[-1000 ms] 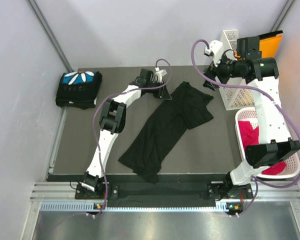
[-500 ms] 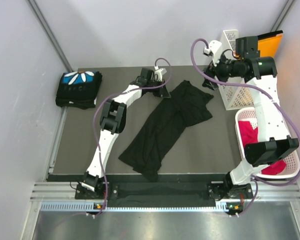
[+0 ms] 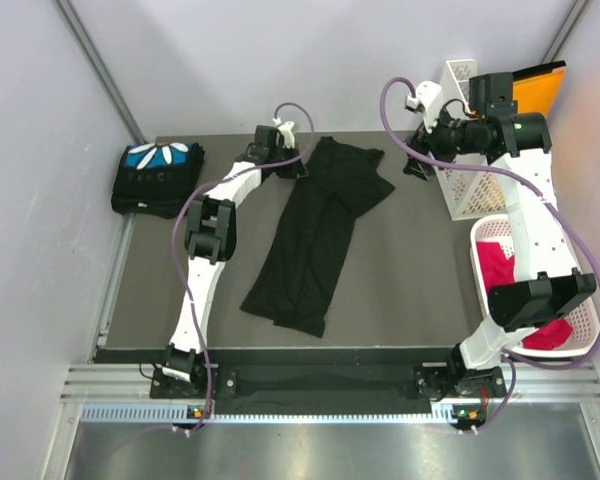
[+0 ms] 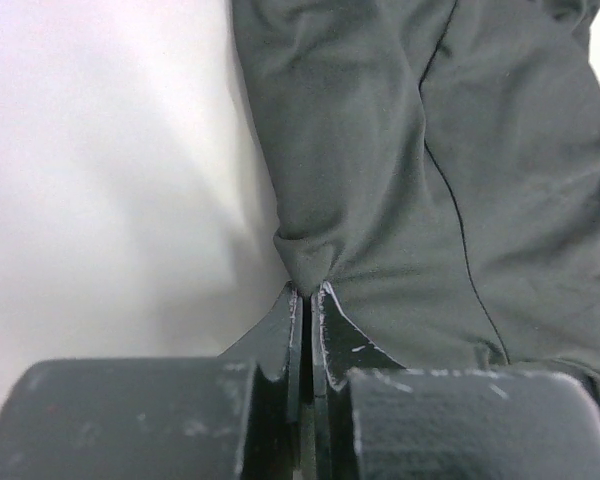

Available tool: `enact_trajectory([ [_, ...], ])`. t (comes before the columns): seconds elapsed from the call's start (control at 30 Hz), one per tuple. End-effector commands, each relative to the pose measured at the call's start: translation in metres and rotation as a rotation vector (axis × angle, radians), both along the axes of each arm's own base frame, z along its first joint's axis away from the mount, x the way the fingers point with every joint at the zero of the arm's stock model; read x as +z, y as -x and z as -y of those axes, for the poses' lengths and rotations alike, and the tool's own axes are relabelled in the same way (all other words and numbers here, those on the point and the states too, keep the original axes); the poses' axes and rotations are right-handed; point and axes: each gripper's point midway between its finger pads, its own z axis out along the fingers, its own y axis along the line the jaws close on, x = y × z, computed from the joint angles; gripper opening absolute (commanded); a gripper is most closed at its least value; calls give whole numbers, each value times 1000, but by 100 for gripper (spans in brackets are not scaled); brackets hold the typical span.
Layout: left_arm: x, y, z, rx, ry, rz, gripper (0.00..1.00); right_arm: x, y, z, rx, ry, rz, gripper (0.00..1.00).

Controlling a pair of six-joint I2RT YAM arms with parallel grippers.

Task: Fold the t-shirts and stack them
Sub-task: Fold the tshirt

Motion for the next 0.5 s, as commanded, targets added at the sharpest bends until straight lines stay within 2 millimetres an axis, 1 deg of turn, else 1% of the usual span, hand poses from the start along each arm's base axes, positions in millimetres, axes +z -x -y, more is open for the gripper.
enact_trajectory([
  [0.0,-25,-8,-71,171,-145,-60,0,18,-3,-10,31,-24,57,75],
  [0.07,-30,-6,-80,199,-148,-84,0,16,-2,-12,36,-22,51,75],
  [0.1,-27,-9,-89,222,-150,-82,0,15,-2,-12,37,-20,47,75],
  [0.17,-28,-9,-99,246,-152,-92,0,14,-2,-13,42,-18,48,75],
  [0.2,-27,-11,-109,275,-163,-92,0,13,-3,-13,42,-15,46,75],
  [0.27,-26,-10,-116,294,-158,-104,0,12,-3,-14,44,-12,42,75],
  [0.33,-28,-9,-127,336,-162,-126,0,10,-2,-15,48,-9,37,75],
  [0.37,-24,-10,-131,350,-165,-122,0,9,-2,-15,50,-9,35,75],
  [0.47,-22,-10,-140,378,-180,-121,0,6,-2,-18,57,-4,29,75],
])
